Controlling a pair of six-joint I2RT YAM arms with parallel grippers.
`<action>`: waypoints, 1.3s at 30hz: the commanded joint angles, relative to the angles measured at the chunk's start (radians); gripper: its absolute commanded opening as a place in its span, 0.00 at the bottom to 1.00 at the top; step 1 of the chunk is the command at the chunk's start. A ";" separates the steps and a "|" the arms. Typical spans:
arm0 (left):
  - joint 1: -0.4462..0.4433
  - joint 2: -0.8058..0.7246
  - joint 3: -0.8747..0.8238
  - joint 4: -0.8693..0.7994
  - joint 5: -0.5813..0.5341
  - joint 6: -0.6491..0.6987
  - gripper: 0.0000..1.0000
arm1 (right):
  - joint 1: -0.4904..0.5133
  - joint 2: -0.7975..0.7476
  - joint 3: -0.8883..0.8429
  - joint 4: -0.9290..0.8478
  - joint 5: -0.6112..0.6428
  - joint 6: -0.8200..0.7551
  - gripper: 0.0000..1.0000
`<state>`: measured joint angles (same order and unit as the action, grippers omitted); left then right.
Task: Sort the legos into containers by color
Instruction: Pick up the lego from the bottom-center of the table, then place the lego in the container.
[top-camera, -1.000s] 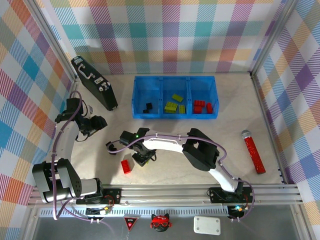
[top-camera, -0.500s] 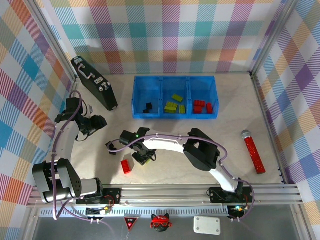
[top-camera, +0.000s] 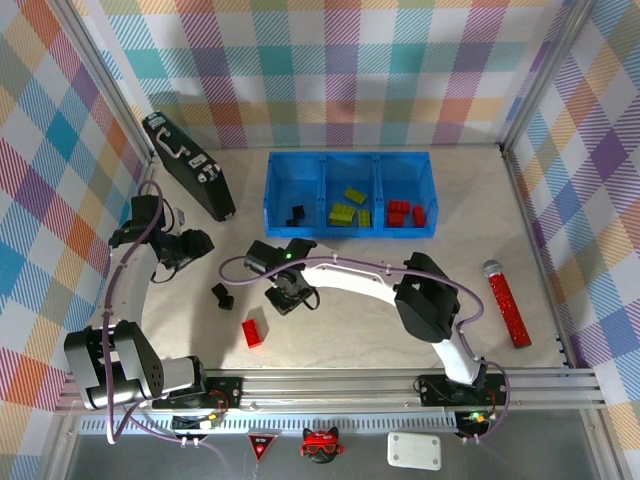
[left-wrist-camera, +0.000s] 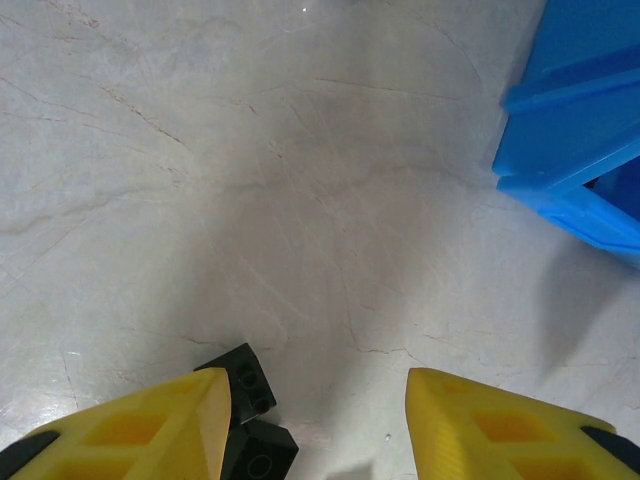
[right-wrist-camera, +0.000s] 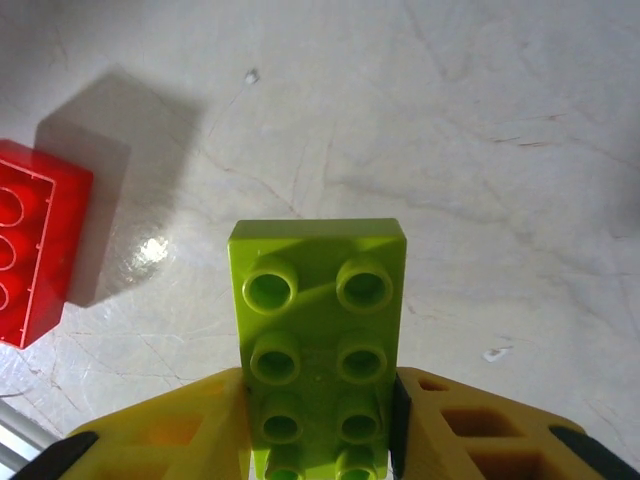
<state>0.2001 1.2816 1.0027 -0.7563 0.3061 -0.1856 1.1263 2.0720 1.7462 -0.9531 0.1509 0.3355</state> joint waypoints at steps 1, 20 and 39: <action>0.015 -0.018 -0.006 0.008 0.024 0.019 0.50 | -0.024 -0.042 -0.010 -0.033 0.020 0.015 0.39; 0.014 -0.034 -0.015 0.019 0.018 0.021 0.50 | -0.222 -0.107 0.030 -0.058 -0.002 0.023 0.39; 0.014 -0.062 -0.027 0.034 0.000 0.017 0.49 | -0.504 0.119 0.357 -0.062 0.007 0.011 0.40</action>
<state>0.2001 1.2465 0.9863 -0.7288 0.3054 -0.1852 0.6353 2.1376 2.0506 -0.9886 0.1520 0.3569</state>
